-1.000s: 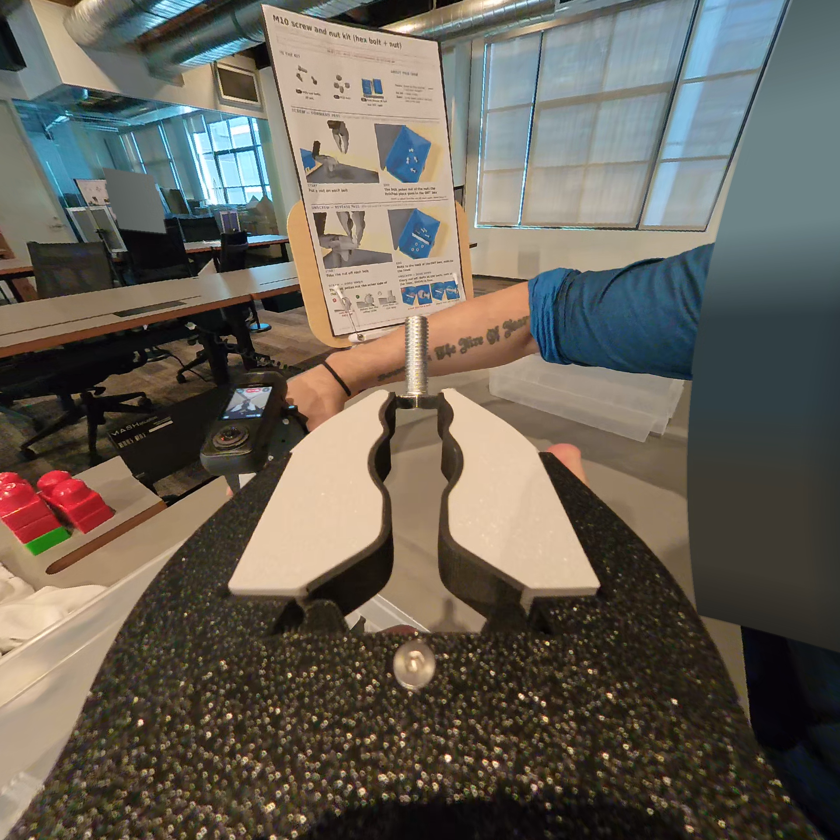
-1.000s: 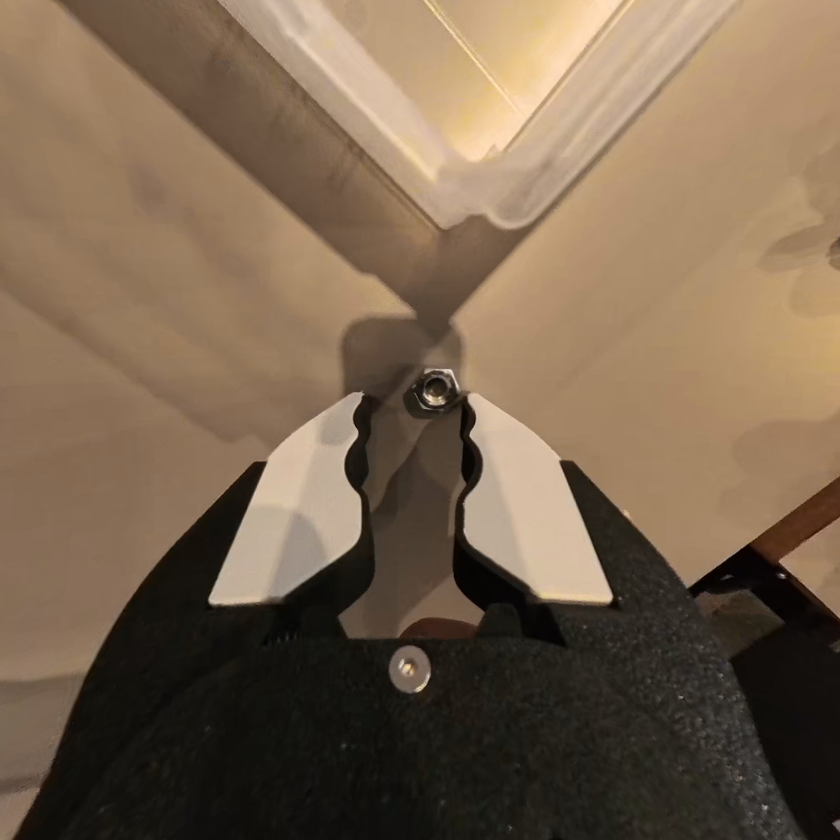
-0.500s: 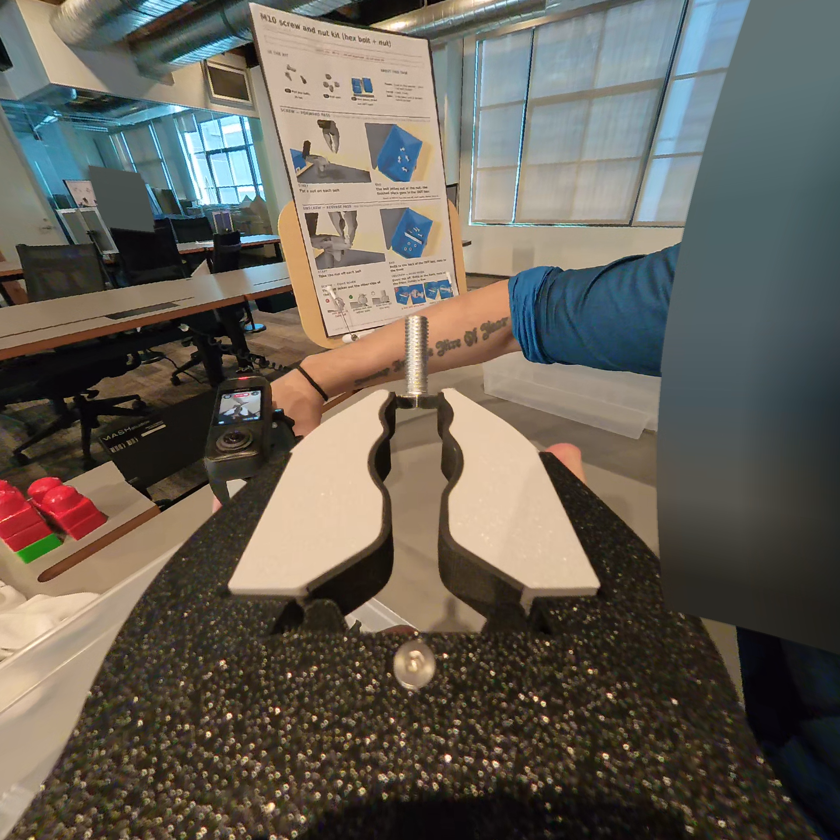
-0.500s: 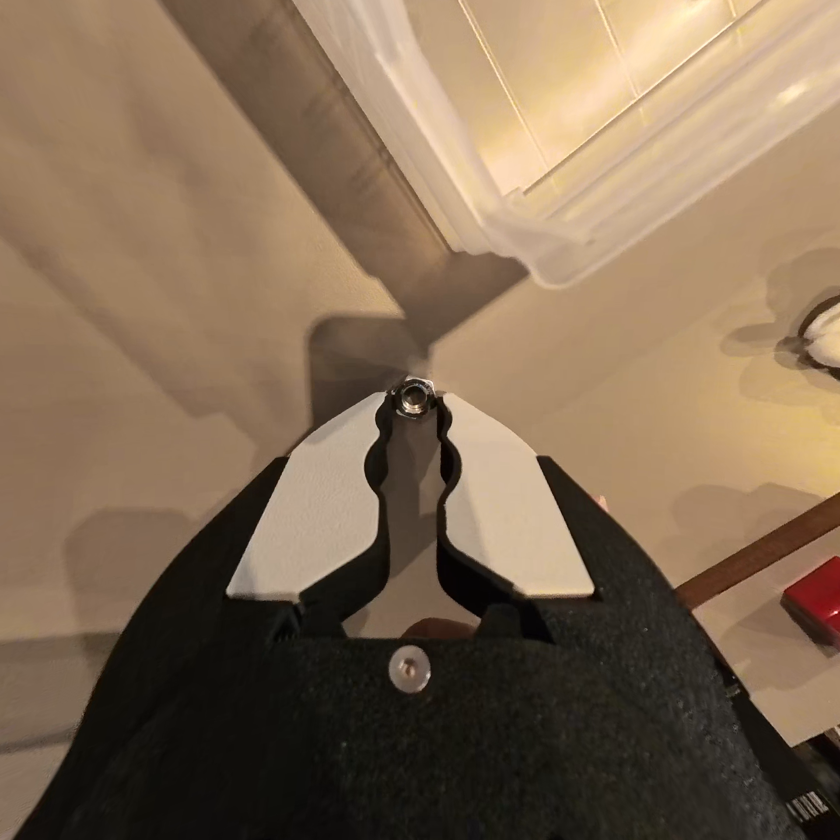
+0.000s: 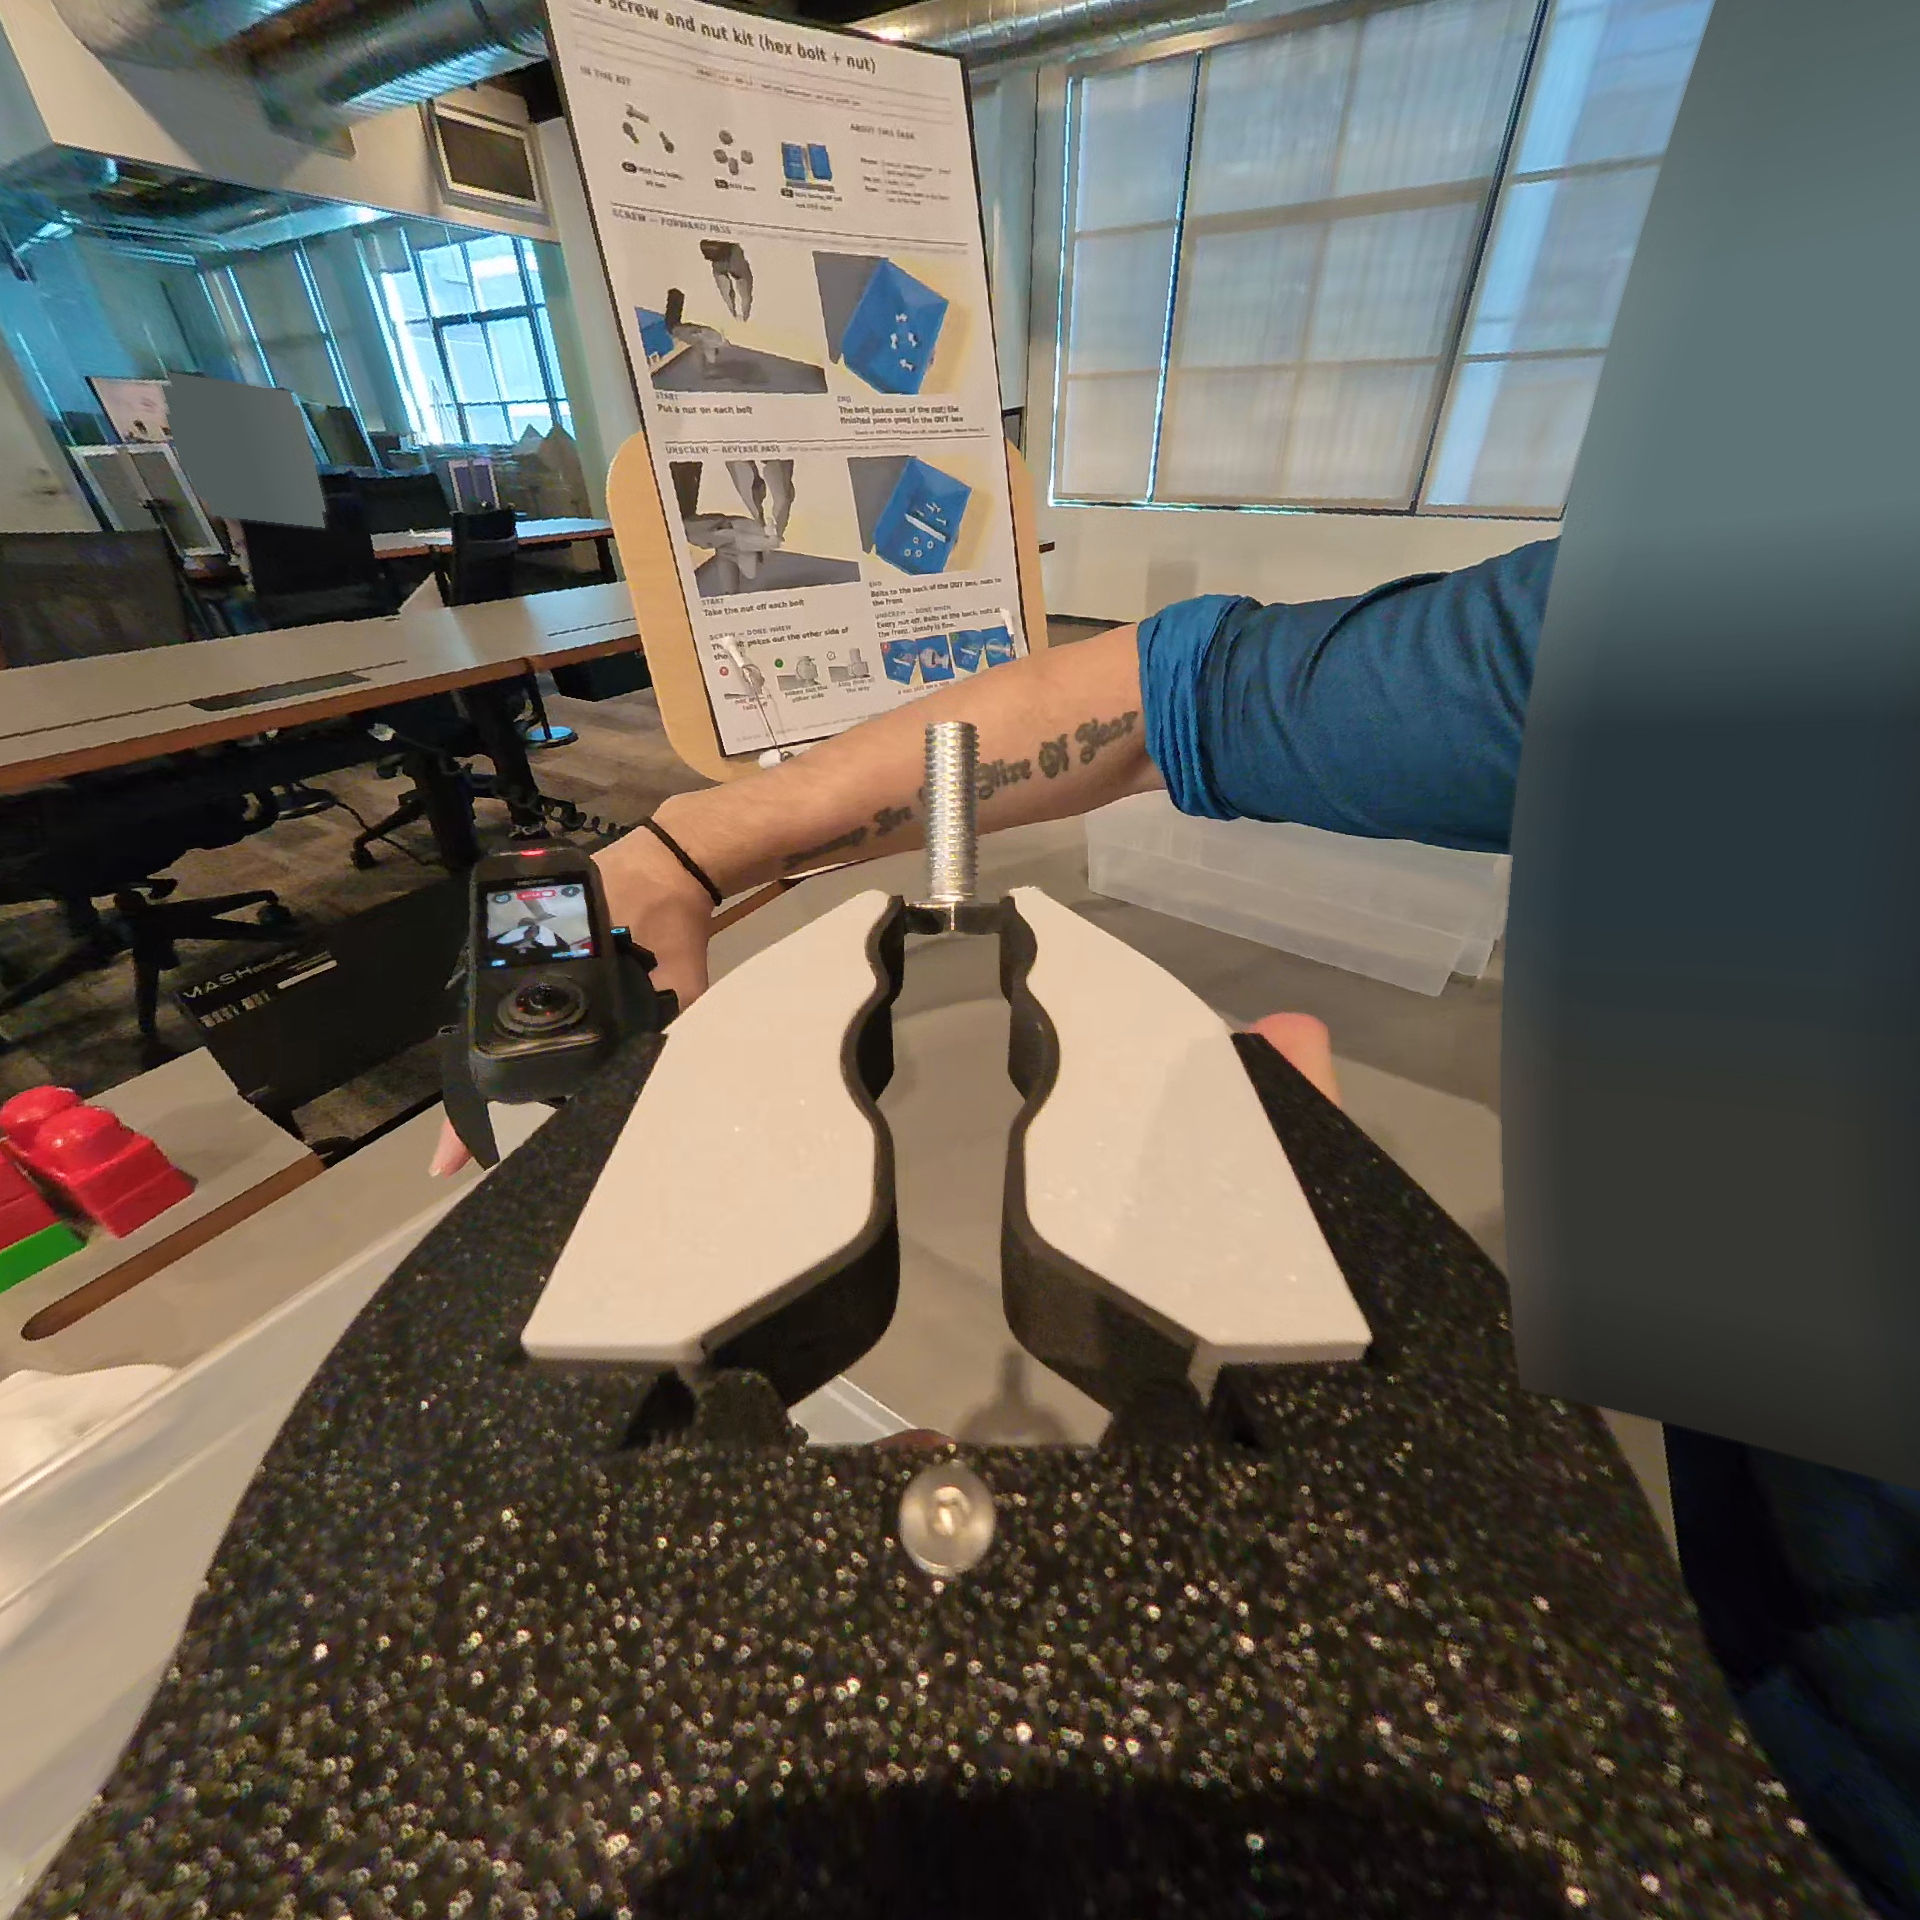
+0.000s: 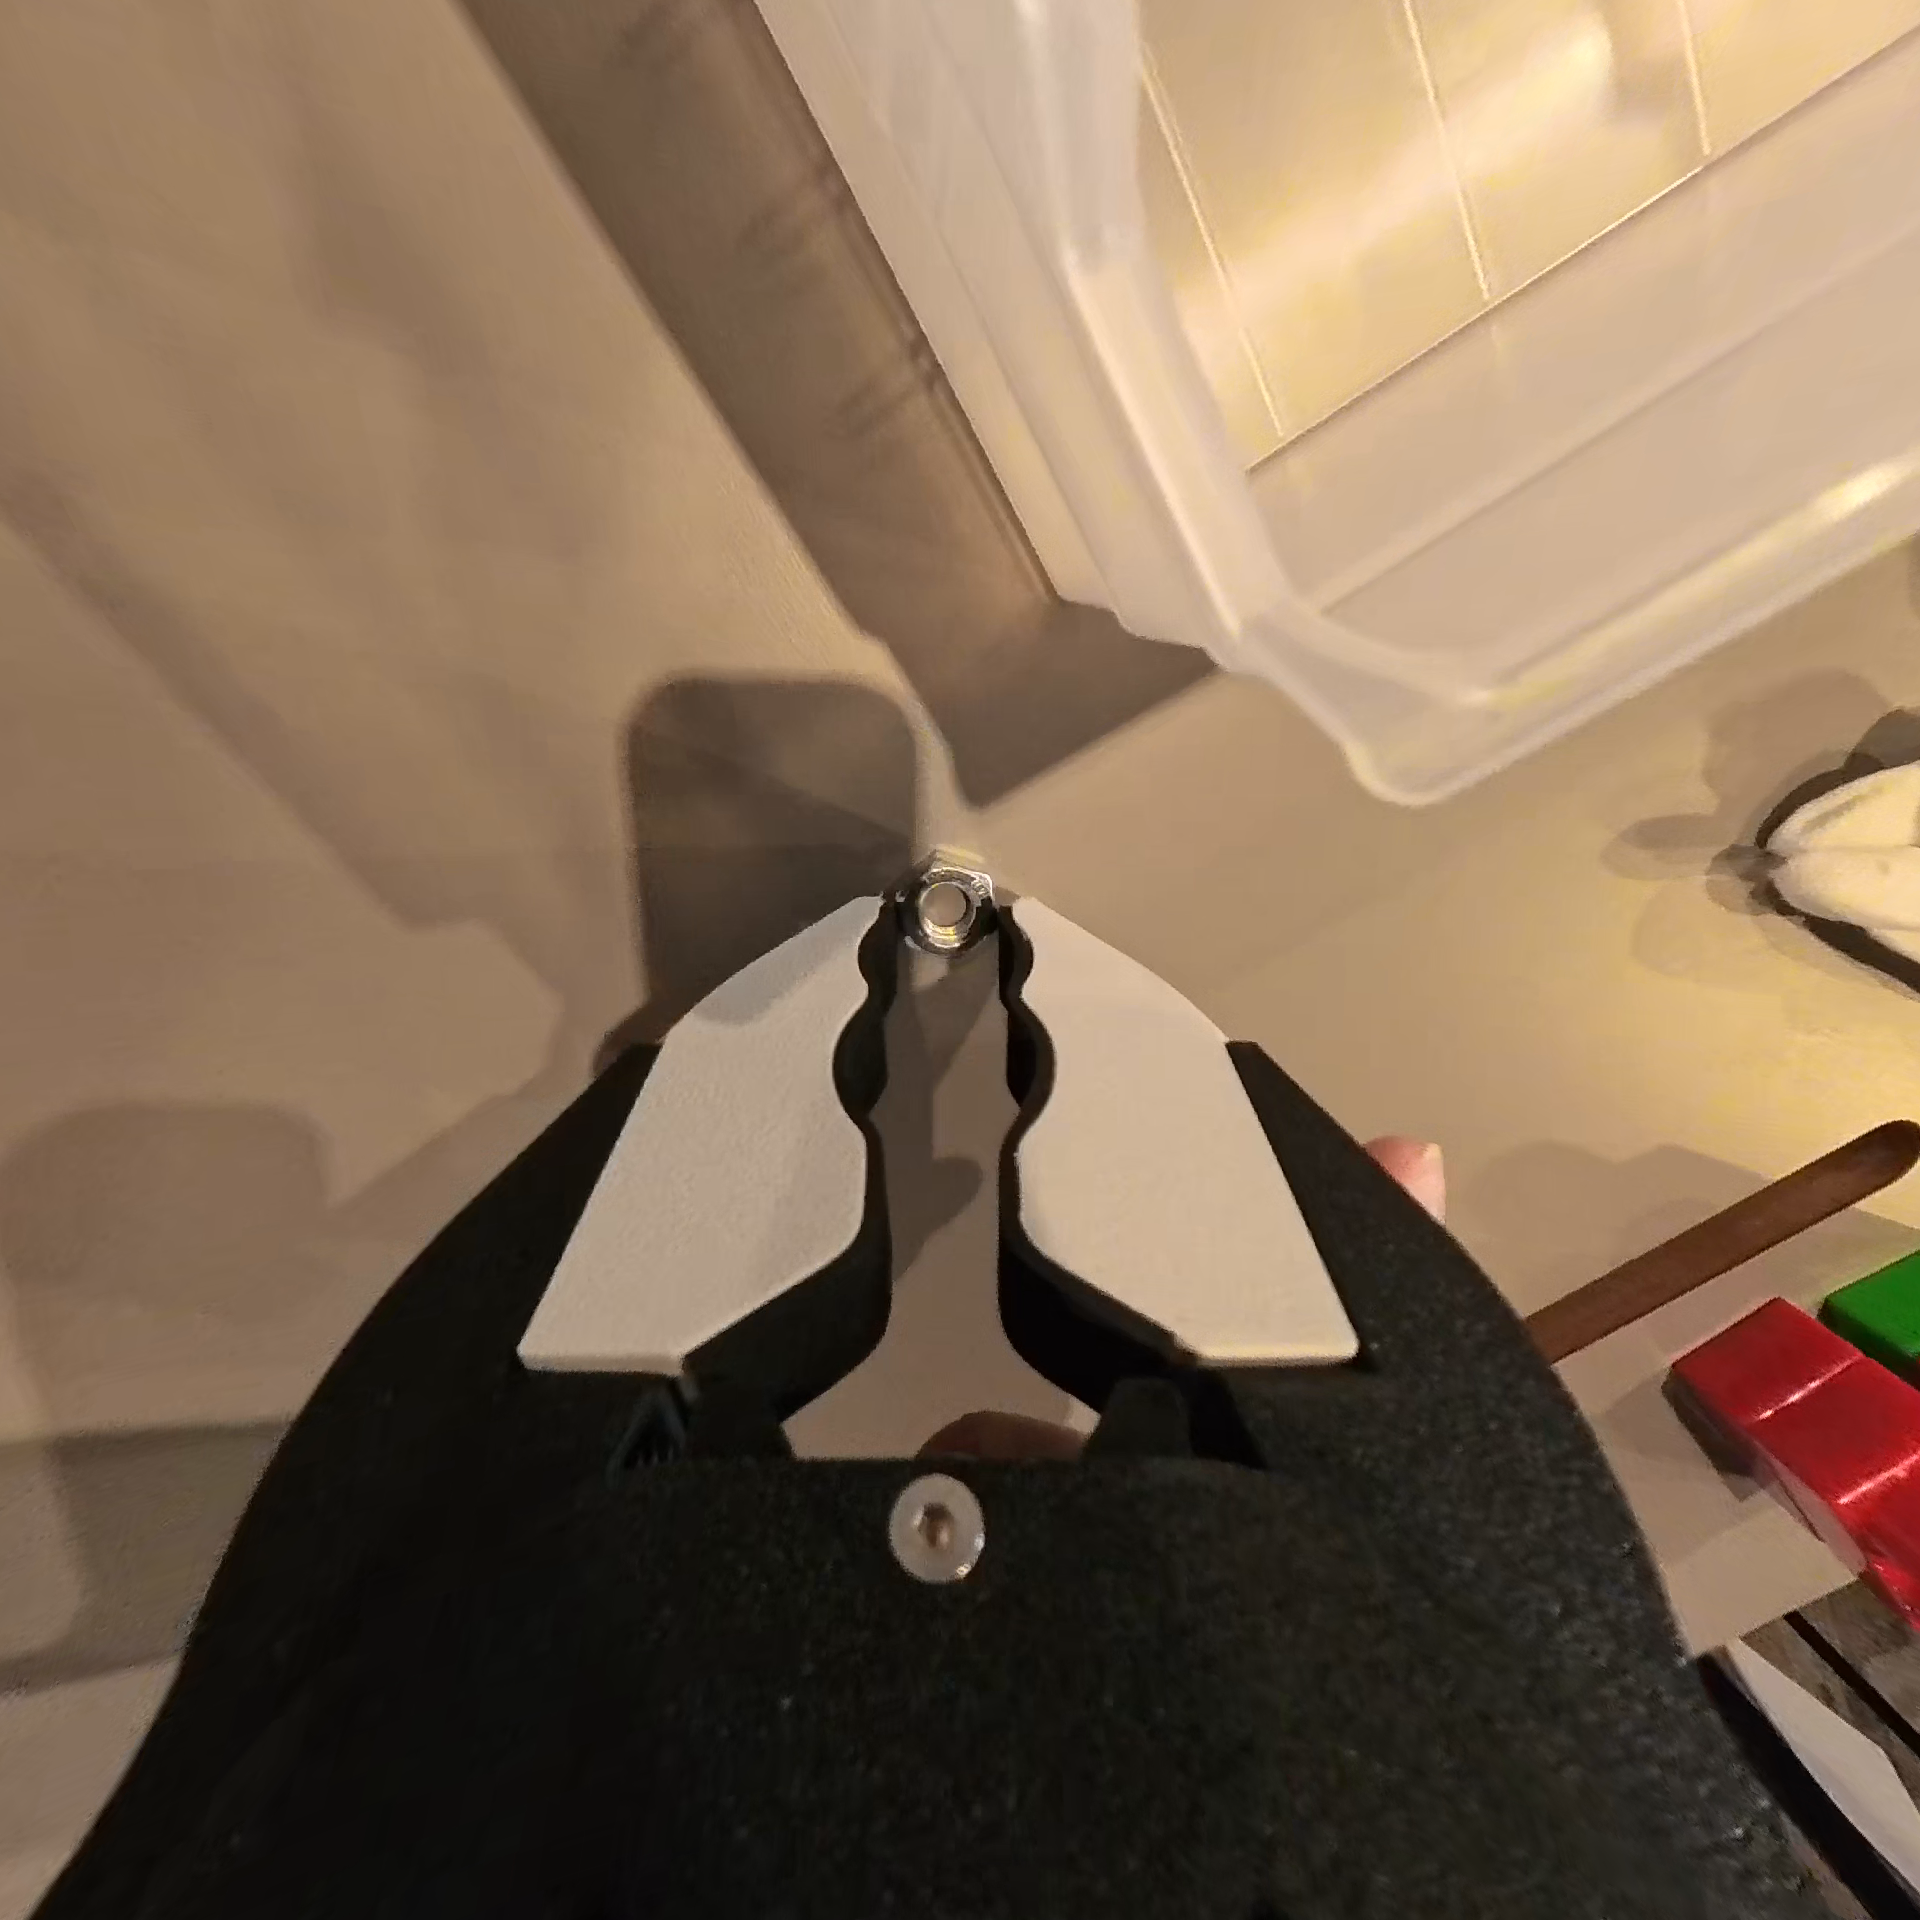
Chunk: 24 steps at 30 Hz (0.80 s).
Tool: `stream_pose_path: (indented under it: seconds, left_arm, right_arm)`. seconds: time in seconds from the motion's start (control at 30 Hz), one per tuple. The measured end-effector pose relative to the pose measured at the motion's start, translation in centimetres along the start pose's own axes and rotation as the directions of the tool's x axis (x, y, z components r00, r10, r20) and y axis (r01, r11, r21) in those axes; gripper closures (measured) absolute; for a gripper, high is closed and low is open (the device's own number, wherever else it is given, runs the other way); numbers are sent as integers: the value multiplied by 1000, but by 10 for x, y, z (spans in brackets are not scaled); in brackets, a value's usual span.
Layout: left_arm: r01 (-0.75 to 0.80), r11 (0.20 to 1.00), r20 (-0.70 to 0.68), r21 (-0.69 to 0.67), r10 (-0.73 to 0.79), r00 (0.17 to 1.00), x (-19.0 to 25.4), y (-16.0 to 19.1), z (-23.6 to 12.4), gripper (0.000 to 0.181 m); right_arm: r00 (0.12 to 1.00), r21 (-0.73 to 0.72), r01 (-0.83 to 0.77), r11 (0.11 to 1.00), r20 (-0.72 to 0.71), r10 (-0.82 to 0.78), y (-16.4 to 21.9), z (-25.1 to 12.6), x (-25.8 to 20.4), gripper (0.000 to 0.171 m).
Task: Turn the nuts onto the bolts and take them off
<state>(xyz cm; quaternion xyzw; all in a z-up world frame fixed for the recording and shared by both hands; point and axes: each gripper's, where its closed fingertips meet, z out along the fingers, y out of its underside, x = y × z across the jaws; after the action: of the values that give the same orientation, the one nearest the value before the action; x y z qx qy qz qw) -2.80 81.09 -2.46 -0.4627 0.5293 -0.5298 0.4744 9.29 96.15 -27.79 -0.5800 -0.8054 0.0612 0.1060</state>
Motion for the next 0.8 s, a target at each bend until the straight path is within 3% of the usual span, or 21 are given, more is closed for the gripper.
stream_pose_path:
  seconds: [0.33,0.47,0.53,0.67,0.8]
  left_arm:
    - [5,1000,-15,6,-5,1000,1,-1,2,165]
    - [3,1000,-21,17,-2,1000,4,-3,0,165]
    - [0,1000,-22,20,1,1000,5,-5,-1,165]
    - [-17,999,-14,27,17,1000,9,-9,-5,165]
    - [-32,999,-5,36,32,999,11,-14,-9,165]
  right_arm:
    - [993,-45,57,997,110,-52,-5,-2,-43,154]
    - [996,-79,64,995,66,-59,-12,-6,-61,153]
    - [997,-65,-70,995,12,71,-16,-8,-58,134]
    - [942,-35,-336,941,-21,335,-17,-10,-61,132]
    - [764,32,-644,764,-28,645,-22,-13,-66,133]
